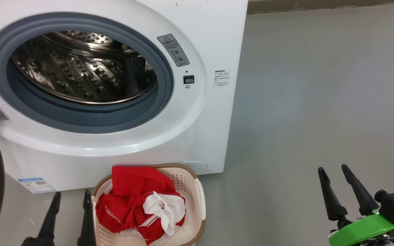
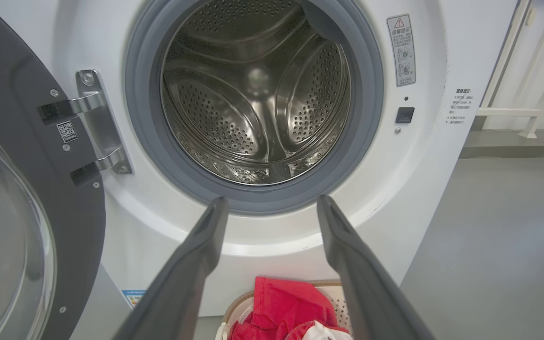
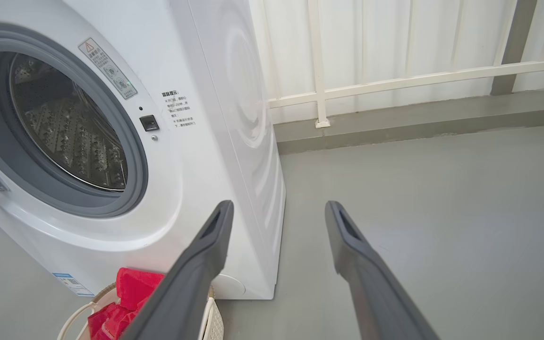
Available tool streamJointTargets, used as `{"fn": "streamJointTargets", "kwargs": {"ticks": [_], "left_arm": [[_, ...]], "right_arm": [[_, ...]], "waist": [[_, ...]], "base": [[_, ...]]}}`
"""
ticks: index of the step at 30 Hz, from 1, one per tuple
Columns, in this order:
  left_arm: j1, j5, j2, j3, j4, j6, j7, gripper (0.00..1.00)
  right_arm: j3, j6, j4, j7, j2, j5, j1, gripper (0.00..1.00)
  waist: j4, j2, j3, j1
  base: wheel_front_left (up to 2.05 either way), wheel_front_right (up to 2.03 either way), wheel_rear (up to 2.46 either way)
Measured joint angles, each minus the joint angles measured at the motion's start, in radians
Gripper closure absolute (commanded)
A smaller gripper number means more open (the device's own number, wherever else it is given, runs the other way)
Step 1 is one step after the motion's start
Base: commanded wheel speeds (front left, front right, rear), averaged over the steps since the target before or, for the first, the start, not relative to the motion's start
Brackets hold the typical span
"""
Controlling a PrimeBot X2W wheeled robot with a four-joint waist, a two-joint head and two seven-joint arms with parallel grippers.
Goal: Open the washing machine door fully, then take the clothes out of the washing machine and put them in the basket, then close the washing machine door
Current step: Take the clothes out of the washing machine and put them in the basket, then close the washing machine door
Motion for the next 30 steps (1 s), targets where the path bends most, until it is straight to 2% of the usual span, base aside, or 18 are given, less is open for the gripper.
{"fn": "streamJointTargets", "kwargs": {"ticks": [16, 30], "left_arm": [[0.0, 0.0, 0.0, -0.008, 0.0, 0.008, 0.0, 0.0], [-0.001, 0.001, 0.0, -0.01, -0.001, 0.009, 0.0, 0.0]], "right_arm": [[0.001, 0.0, -0.001, 0.0, 0.001, 0.0, 0.004, 0.0], [0.0, 0.0, -0.002, 0.0, 0.005, 0.0, 0.004, 0.0]], "waist": [[0.004, 0.0, 0.006, 0.0], [0.007, 0.0, 0.019, 0.0]], "base": [[-0.02, 0.02, 0.0], [-1.05, 1.05, 0.0]]}}
